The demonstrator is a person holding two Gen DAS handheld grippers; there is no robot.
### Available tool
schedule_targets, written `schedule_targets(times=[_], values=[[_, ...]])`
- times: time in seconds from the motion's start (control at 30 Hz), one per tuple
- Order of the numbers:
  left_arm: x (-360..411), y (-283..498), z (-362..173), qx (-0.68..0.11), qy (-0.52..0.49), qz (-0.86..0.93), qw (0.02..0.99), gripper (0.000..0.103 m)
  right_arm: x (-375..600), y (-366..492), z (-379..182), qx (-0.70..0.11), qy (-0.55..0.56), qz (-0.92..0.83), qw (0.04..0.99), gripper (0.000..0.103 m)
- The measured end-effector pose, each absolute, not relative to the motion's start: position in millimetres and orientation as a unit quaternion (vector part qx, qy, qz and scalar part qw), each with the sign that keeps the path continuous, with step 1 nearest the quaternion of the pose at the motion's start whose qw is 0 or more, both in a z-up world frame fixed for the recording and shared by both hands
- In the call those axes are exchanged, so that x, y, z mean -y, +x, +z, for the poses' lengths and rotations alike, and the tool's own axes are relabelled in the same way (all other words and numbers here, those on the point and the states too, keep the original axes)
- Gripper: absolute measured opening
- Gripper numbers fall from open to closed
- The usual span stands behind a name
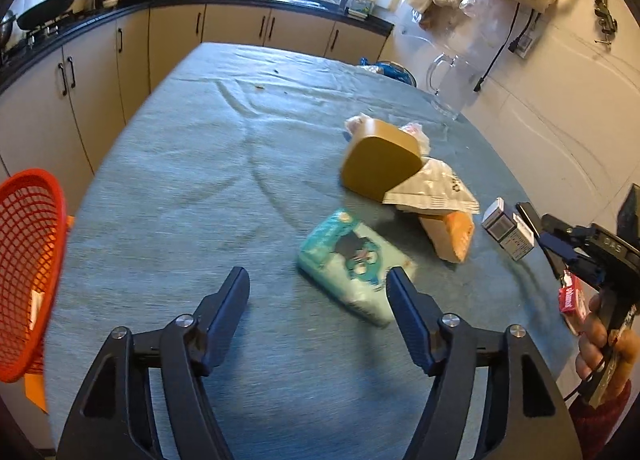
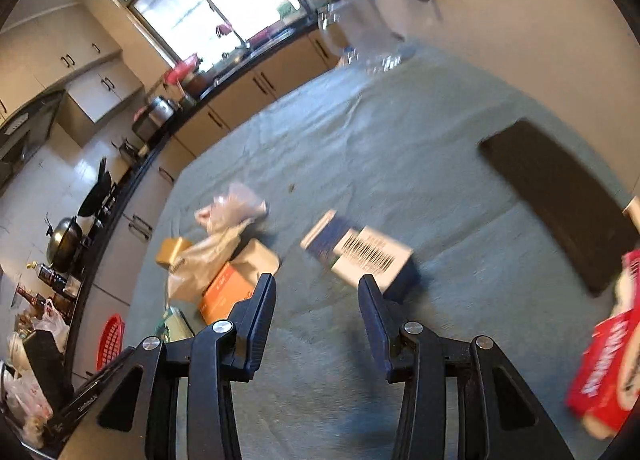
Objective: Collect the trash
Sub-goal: 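Move both open tools back toward the remaining trash on the table, then grasp the teal cartoon diaper pack with the left tool while the right tool grasps the blue-and-white barcode box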
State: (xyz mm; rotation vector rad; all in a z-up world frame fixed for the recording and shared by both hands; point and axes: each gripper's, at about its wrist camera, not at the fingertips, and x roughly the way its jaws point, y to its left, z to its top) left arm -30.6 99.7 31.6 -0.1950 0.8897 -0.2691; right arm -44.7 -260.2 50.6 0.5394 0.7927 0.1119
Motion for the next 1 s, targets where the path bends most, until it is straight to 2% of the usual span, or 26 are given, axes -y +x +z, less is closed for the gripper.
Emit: schedule_targets(times=[0.07, 0.17, 0.23, 0.43, 0.63, 0.83, 1.0], values=[[-95, -26, 31, -0.435, -0.106, -0.126, 0.885, 0.079, 264, -47, 56, -0.371, 0.255, 0.048, 0.892, 0.055], [-86, -18, 25, -0.457, -0.116, -0.11, 0.875, 0.079, 276, -43, 62, -0.361, 0.253, 0.042, 0.897, 0.055], [-81, -12, 21, -0.467, -0.129, -0.105, 0.869, 0.079, 282, -35, 60, -0.368, 0.257, 0.038, 0.893, 0.062], [-70, 0, 17, -0.479, -0.13, -0.081, 0.864, 0.079, 291, 0, 34, -0.39, 0.286, 0.053, 0.874, 0.062], [-62, 16, 16, -0.482, -0.102, -0.064, 0.868, 0.079, 277, 8, 24, -0.418, 0.27, 0.089, 0.863, 0.062], [-54, 15, 16, -0.483, -0.046, -0.078, 0.871, 0.079, 231, -13, 30, -0.435, 0.187, 0.146, 0.868, 0.062], [-51, -2, 16, -0.474, -0.008, -0.084, 0.877, 0.079, 210, -20, 33, -0.429, 0.105, 0.119, 0.889, 0.062]])
